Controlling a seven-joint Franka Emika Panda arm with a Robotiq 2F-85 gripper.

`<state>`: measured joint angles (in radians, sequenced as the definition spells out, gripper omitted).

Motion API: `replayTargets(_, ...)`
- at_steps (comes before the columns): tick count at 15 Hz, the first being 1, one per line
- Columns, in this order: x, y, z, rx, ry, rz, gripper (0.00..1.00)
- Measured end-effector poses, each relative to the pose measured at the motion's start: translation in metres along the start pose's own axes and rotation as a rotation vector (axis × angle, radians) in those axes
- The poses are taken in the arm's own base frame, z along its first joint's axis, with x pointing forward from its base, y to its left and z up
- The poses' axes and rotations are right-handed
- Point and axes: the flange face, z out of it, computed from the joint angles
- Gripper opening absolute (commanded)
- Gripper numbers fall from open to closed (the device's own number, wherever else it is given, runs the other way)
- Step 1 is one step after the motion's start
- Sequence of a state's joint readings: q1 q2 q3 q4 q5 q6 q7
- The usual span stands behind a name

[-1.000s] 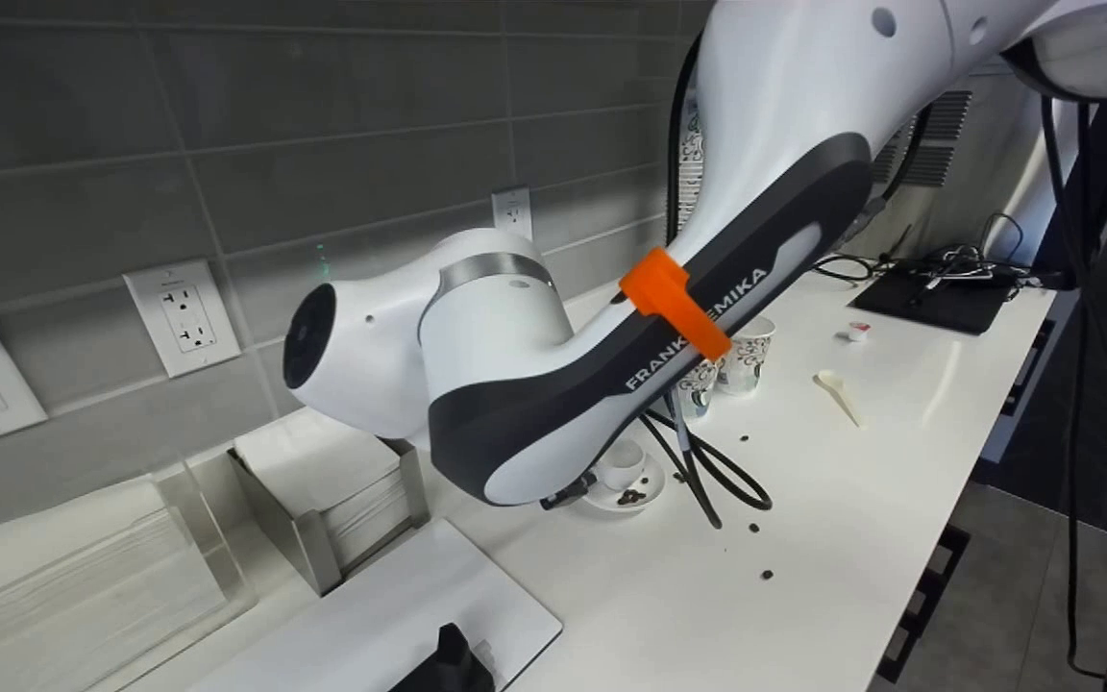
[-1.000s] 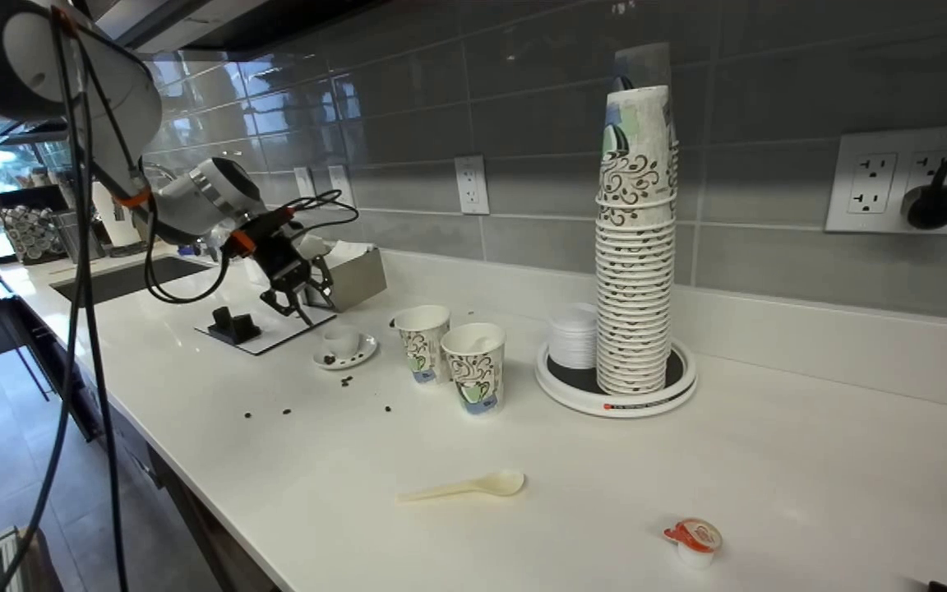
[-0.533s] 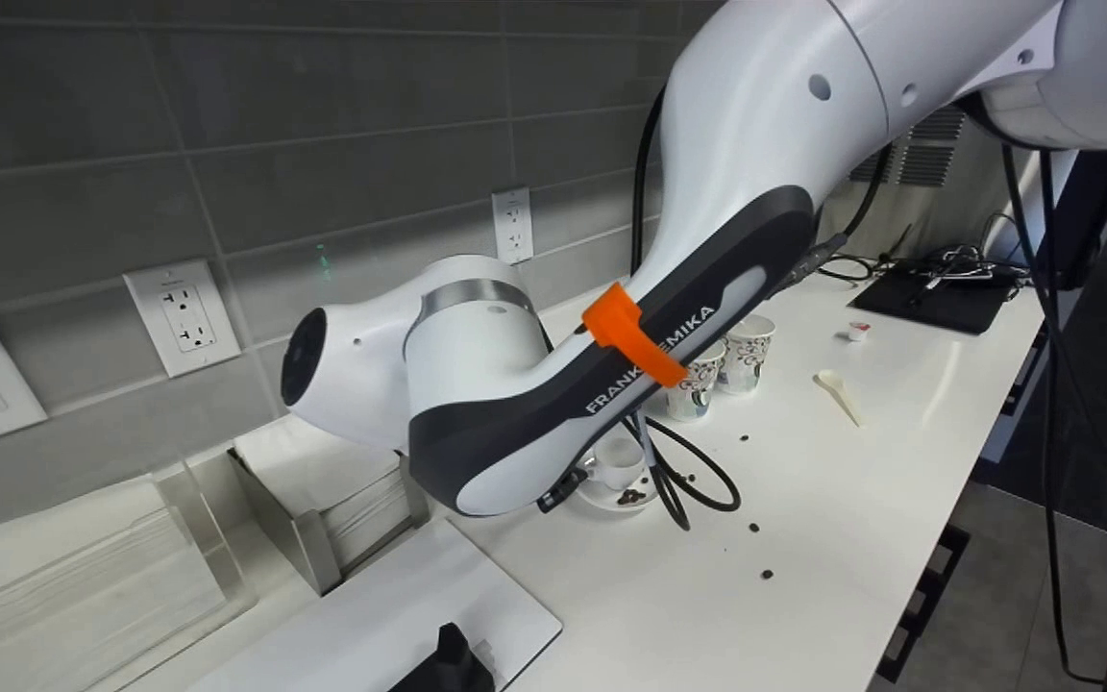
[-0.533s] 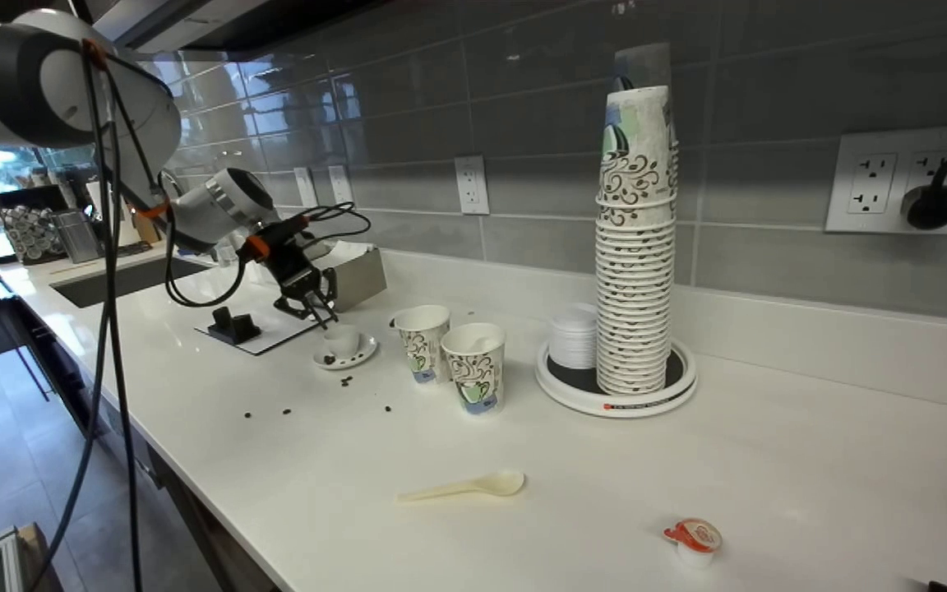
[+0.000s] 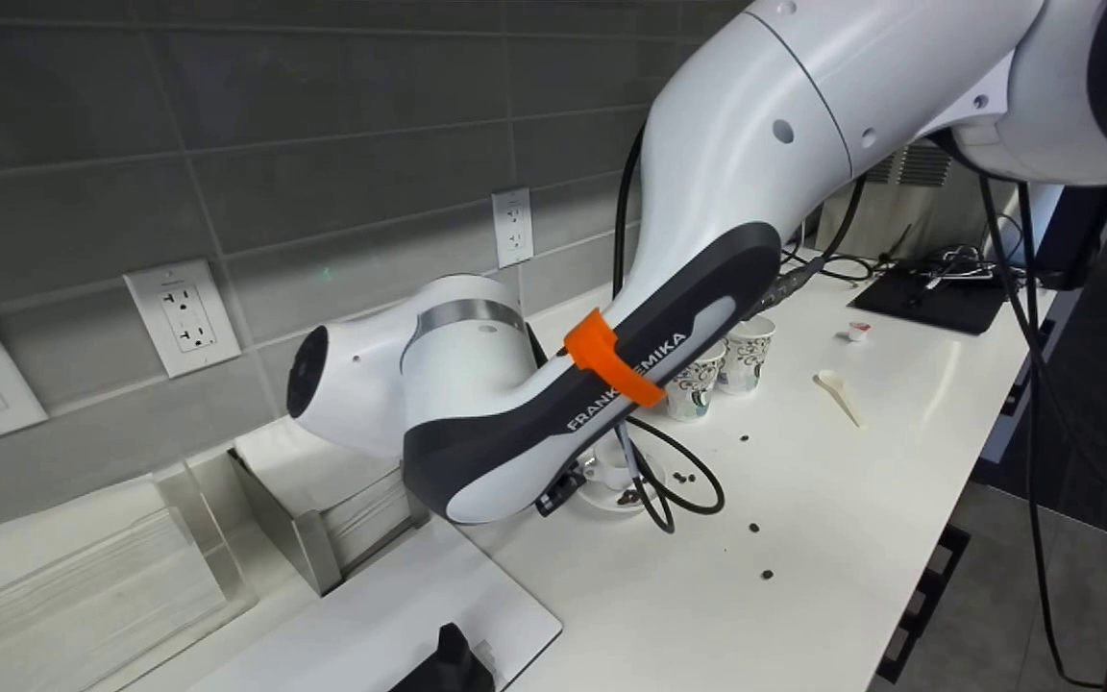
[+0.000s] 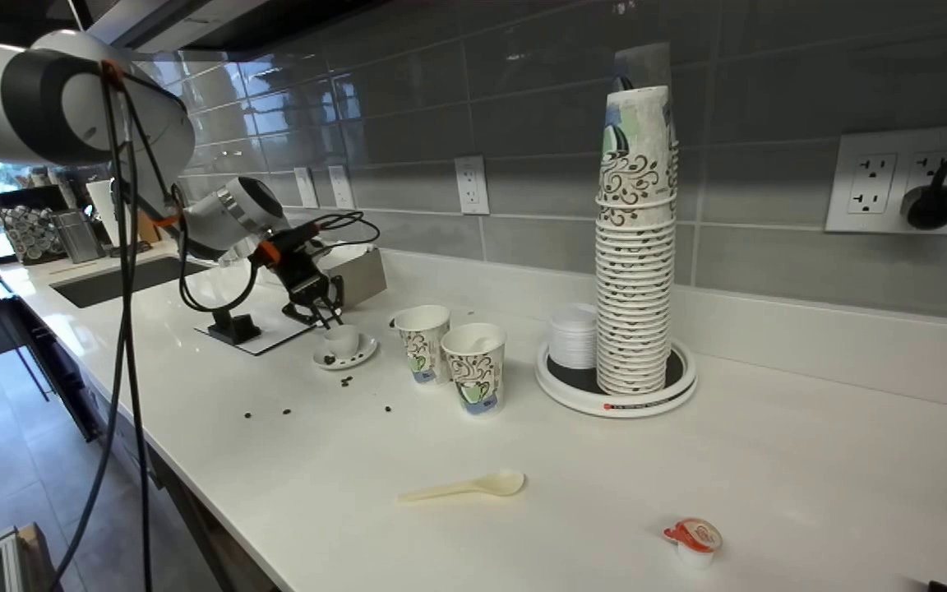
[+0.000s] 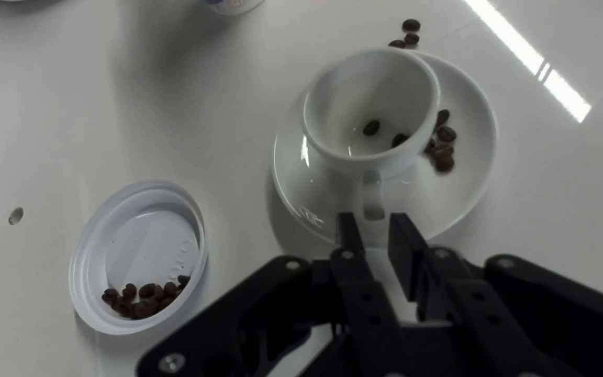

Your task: Transfer the beans from the tea cup to the coffee cup

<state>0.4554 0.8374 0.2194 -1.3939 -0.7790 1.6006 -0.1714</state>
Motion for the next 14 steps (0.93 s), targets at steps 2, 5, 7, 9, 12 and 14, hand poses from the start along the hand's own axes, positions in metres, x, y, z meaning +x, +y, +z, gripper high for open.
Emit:
replayTargets(2, -0.001, 0.003, 0.001, 0.003, -0.01, -0.003, 0.22)
replayTargets(5, -0.004, 0.007, 0.004, 0.007, -0.025, -0.011, 0.27)
replayTargets(7, -0.005, 0.008, 0.007, 0.011, -0.035, -0.017, 0.26)
replayTargets(9, -0.005, 0.009, 0.01, 0.016, -0.043, -0.024, 0.25)
replayTargets(12, -0.003, 0.006, 0.016, 0.023, -0.053, -0.038, 0.19)
replayTargets(14, -0.001, 0.005, 0.02, 0.027, -0.06, -0.047, 0.06)
